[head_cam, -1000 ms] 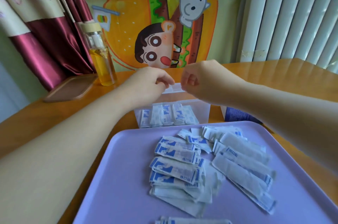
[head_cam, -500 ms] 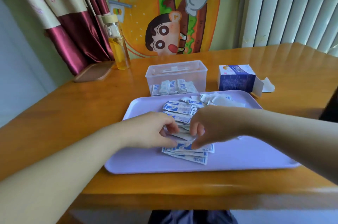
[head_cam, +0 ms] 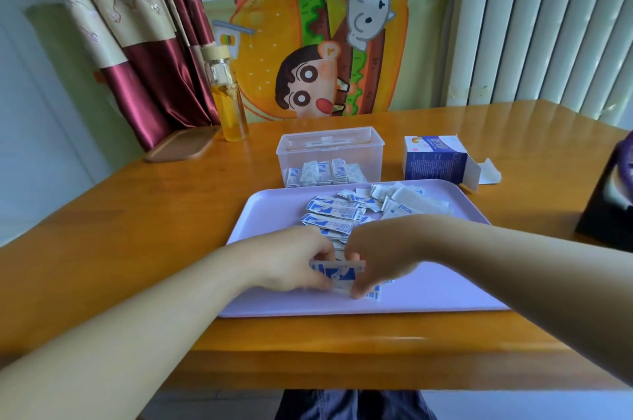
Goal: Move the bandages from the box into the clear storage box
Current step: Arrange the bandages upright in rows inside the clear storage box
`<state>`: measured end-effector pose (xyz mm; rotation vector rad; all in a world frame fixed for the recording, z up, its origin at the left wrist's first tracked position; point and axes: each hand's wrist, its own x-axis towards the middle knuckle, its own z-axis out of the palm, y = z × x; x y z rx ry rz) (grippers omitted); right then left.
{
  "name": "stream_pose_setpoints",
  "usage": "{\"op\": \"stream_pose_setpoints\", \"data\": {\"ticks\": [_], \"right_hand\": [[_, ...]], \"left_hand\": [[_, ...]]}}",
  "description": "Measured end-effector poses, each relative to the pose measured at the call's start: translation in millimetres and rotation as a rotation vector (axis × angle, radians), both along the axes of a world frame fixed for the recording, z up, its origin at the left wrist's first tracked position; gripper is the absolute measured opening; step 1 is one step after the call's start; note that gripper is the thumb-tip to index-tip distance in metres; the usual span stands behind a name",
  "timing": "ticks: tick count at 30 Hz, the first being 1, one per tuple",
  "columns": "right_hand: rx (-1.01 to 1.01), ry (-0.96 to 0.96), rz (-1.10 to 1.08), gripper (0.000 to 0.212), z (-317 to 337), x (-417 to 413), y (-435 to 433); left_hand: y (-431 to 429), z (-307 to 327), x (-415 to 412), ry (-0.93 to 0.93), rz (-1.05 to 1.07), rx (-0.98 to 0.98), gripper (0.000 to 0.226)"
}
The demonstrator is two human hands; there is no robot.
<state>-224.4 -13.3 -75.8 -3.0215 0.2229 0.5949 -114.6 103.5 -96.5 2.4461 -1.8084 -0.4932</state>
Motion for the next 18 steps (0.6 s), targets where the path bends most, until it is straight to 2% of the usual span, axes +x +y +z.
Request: {"op": "stream_pose_setpoints", "data": {"ticks": [3, 5, 9, 13, 18], "right_hand": [[-0.046, -0.176, -0.018, 0.036, -2, -2, -1], [-0.060, -0.277, -0.046, 0.036, -5, -6, -2], [0.001, -0.304, -0.055, 0.033, -21, -14, -5], [0.191, -0.388, -0.098, 0.019, -24, -17, -12], [0.310, -0.449, -0.115, 0.028, -24, -17, -11]], "left_hand": [[8, -1, 2, -0.027, 0.048, -0.197, 0.004], [14, -5, 2, 0.004, 0.084, -0.254, 0.005], [21, -17, -2, 0.081, 0.091, -0.223, 0.016], [23, -21, -3, 0.093, 0.098, -0.252, 0.024], [21, -25, -10, 0.065, 0.075, -0.249, 0.029]]}}
